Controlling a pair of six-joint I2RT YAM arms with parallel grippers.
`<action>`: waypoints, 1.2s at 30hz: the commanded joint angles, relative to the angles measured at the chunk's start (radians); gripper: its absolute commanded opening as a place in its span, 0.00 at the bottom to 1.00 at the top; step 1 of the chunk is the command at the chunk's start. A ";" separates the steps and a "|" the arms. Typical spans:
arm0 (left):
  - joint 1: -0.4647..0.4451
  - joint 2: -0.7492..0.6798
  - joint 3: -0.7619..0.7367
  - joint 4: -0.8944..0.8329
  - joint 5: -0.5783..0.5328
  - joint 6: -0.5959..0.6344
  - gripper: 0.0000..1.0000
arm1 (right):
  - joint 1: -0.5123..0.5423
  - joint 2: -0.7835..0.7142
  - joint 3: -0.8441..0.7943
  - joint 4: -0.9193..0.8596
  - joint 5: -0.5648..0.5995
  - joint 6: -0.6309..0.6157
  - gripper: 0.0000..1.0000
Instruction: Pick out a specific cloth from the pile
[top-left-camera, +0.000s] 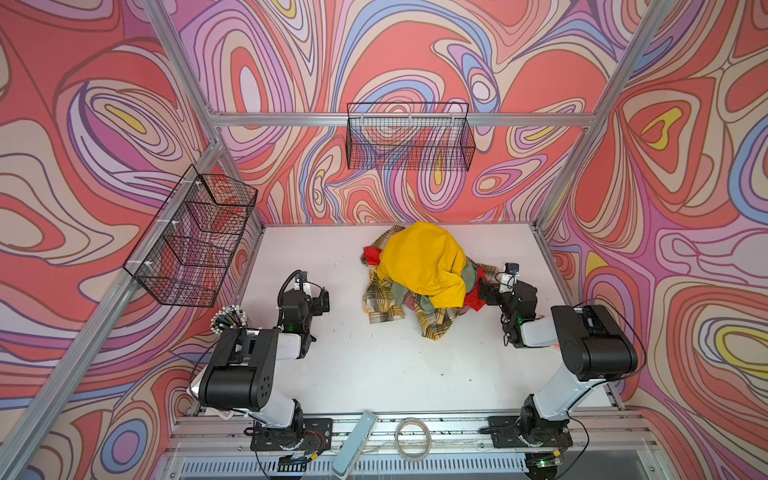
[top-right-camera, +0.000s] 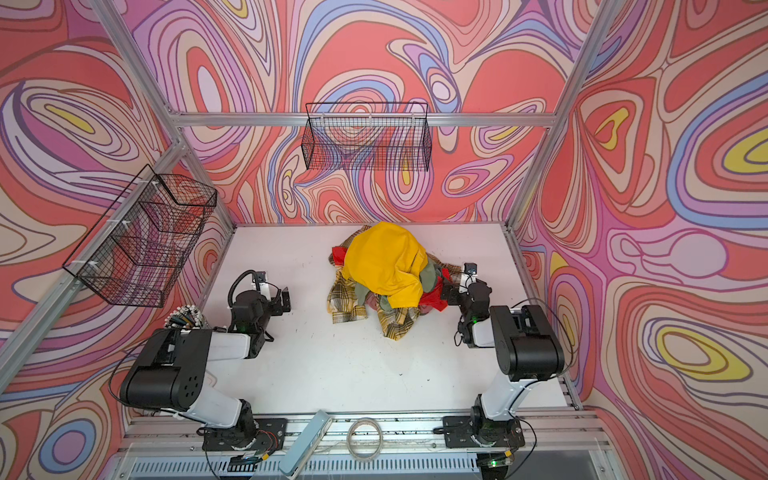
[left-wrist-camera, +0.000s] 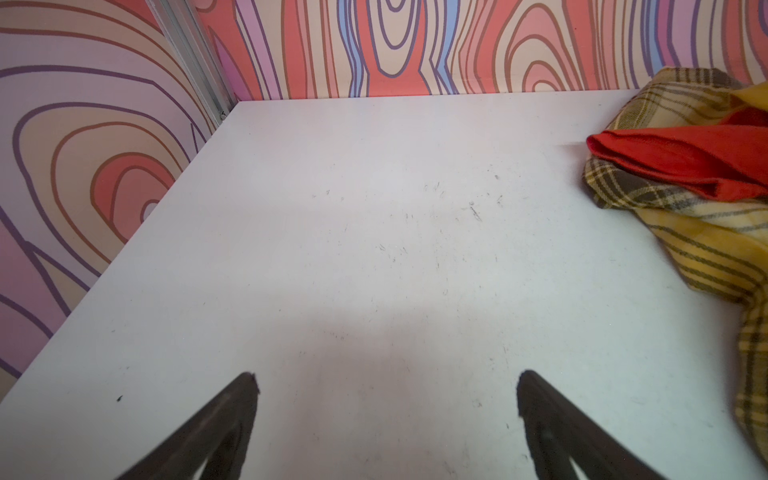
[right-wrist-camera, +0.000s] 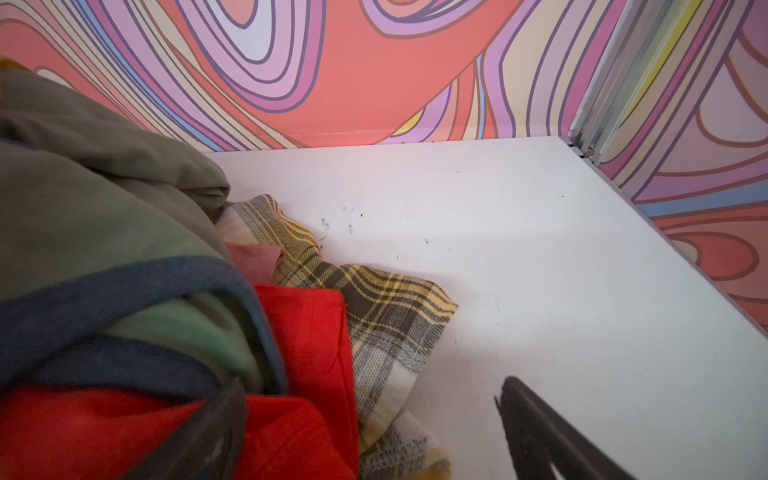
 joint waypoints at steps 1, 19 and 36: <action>-0.004 -0.001 -0.001 0.017 -0.003 0.010 1.00 | -0.001 0.002 0.014 -0.018 0.013 0.007 0.98; -0.004 -0.003 -0.003 0.022 -0.003 0.008 1.00 | -0.002 -0.001 0.008 -0.009 0.018 0.006 0.98; -0.057 -0.457 0.158 -0.614 -0.021 -0.252 0.99 | -0.004 -0.522 0.122 -0.628 -0.123 0.149 0.93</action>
